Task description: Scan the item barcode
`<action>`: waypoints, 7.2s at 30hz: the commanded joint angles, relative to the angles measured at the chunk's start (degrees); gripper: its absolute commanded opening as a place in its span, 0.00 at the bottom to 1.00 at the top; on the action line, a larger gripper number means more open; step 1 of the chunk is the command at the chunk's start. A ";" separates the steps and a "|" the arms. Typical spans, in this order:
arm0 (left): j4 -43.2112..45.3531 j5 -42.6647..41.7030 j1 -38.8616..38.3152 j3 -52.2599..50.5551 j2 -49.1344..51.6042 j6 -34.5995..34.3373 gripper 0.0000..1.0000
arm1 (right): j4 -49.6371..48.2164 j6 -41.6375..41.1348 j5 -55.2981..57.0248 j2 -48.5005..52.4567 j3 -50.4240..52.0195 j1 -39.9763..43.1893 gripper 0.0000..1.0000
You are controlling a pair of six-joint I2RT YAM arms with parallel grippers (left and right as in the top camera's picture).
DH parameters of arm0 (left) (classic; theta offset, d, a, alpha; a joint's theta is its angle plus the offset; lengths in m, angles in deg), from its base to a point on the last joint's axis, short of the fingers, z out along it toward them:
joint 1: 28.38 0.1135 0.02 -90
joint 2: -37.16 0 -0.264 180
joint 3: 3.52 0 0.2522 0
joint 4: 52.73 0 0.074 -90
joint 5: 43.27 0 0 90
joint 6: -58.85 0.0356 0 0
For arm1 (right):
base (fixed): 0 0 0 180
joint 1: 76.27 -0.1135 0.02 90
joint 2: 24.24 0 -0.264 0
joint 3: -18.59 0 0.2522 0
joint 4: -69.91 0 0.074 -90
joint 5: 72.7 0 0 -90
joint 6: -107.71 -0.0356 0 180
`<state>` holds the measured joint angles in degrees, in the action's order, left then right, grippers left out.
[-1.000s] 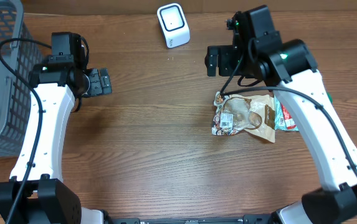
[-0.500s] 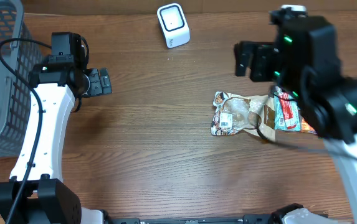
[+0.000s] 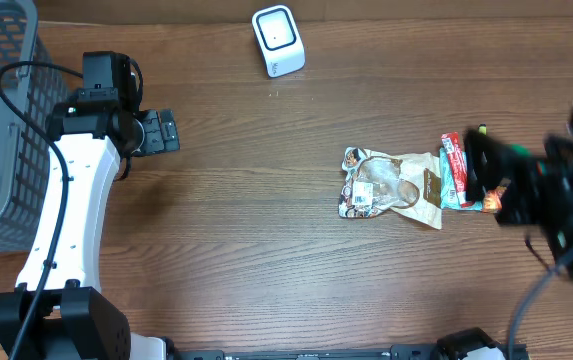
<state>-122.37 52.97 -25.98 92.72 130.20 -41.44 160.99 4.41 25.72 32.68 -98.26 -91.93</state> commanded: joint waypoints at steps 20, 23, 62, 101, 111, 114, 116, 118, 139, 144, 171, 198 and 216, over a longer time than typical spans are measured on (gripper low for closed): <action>0.04 -0.07 0.26 0.17 0.57 0.44 1.00 | 0.87 0.09 2.21 -21.35 14.01 0.42 1.00; 0.04 -0.07 0.24 0.17 0.57 0.44 1.00 | -9.20 0.09 3.56 -26.36 22.88 0.61 1.00; 0.02 -0.07 0.24 0.17 0.57 0.44 1.00 | -80.11 0.28 -5.33 -56.76 100.85 10.88 1.00; 0.04 -0.07 0.24 0.17 0.57 0.44 1.00 | -73.29 19.04 -14.10 -56.76 102.66 10.86 1.00; 0.04 -0.07 0.24 0.17 0.57 0.44 1.00 | -72.89 15.80 -12.04 -56.76 102.66 10.86 1.00; 0.04 -0.07 0.24 0.17 0.57 0.44 1.00 | -72.83 14.29 -11.47 -56.76 102.66 10.86 1.00; 0.02 -0.07 0.24 0.17 0.57 0.44 1.00 | -72.83 14.29 -11.52 -56.76 102.66 10.86 1.00; 0.04 -0.07 0.24 0.17 0.57 0.44 1.00 | -72.83 14.34 -11.52 -56.76 102.66 10.86 1.00; 0.04 -0.07 0.24 0.17 0.57 0.44 1.00 | -72.83 14.34 -11.50 -56.76 102.64 10.91 1.00; 0.02 -0.07 0.24 0.17 0.57 0.44 1.00 | -72.83 14.34 -11.50 -56.76 102.64 10.91 1.00; 0.02 -0.09 0.24 0.17 -35.85 0.44 1.00 | -72.83 14.34 -11.50 -56.76 102.64 10.91 1.00; 4.66 -0.15 0.22 -27.61 -76.24 -0.13 1.00 | -72.83 14.34 -11.50 -56.76 102.64 10.91 1.00; 68.52 -5.68 0.24 -57.16 -92.59 -8.13 1.00 | -72.83 14.34 -11.50 -56.76 102.64 10.91 1.00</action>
<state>-57.02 49.70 -25.98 39.59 37.96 -48.54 88.44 19.16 13.70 -23.40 3.77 -81.22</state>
